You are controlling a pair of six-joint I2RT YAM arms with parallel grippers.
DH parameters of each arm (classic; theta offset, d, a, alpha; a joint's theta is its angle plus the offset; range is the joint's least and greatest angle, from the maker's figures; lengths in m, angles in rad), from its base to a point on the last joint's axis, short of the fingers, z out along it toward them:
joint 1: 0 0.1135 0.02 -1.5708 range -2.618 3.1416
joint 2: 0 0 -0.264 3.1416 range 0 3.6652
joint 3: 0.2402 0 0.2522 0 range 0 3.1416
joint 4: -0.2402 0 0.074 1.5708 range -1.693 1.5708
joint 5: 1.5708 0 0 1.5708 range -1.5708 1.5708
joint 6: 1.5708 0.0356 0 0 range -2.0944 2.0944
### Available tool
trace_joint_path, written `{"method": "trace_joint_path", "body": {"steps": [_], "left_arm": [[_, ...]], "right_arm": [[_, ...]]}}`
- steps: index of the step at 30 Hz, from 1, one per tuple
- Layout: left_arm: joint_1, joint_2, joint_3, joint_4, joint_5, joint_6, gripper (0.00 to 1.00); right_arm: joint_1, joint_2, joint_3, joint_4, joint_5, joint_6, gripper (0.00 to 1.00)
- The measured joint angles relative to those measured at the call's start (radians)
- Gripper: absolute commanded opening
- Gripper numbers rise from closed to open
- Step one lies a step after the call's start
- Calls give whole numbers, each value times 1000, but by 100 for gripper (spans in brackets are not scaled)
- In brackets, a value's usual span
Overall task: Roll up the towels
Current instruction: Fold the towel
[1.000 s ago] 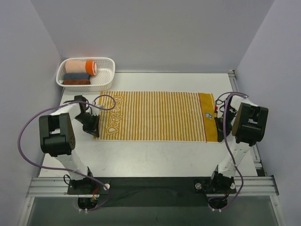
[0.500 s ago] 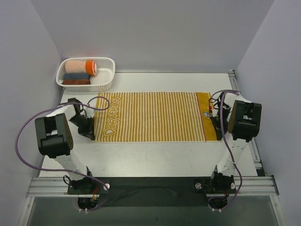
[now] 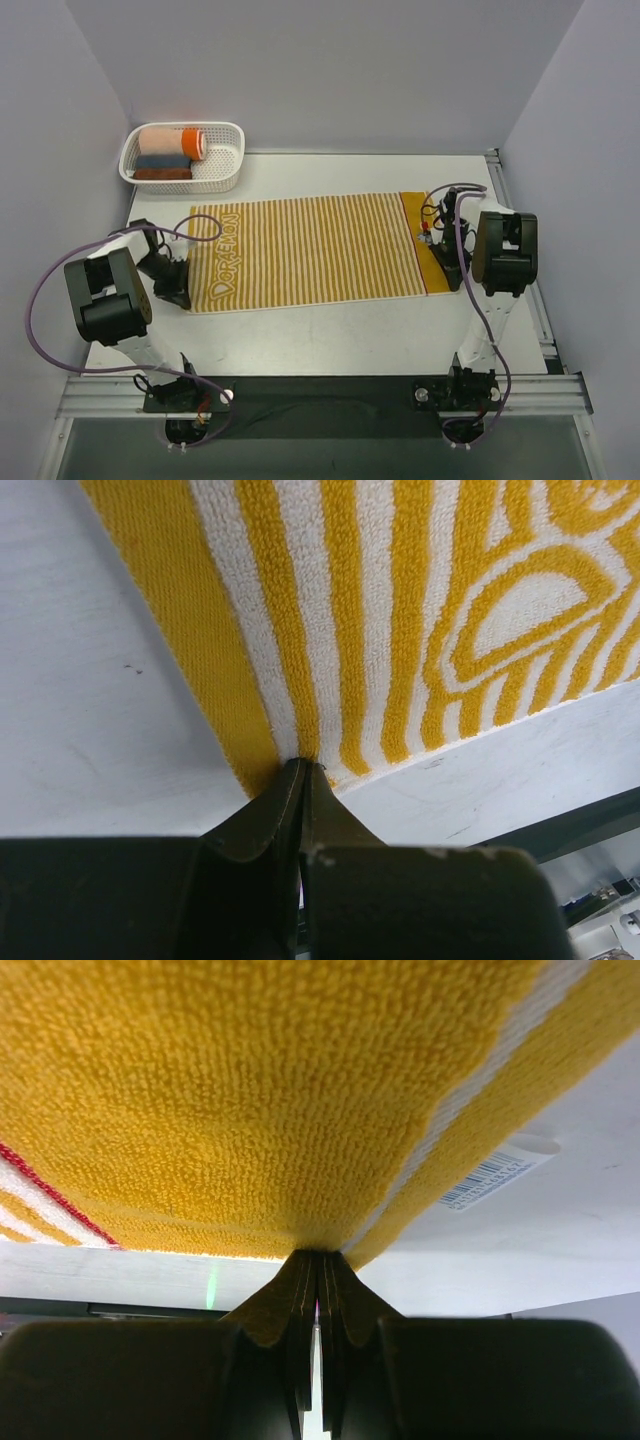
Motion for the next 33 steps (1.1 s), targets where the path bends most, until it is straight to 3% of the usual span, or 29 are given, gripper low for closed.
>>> {"method": "trace_joint_path", "body": {"steps": [7,11,12,15,17,24,29,33], "left_arm": [[20,-3,3,-21,-28,31,5],[31,-3,18,-29,-48,61,23],[33,-3,26,-35,-49,71,33],[35,-5,66,-66,-21,103,50],[35,-10,108,-91,14,119,55],[57,-15,378,-98,188,91,70],[103,-1,441,117,269,-76,79],[113,89,447,307,293,-227,77]], "right_arm": [[1,-15,-3,-10,-48,-7,2],[1,-24,18,-37,-69,-15,7],[1,-28,21,-45,-73,-18,13],[1,-47,35,-81,-105,-27,27],[1,-60,68,-112,-133,-37,34],[-13,-40,464,-155,-235,-16,51],[-41,100,812,-124,-267,63,52],[-54,220,912,-46,-268,134,50]]}}
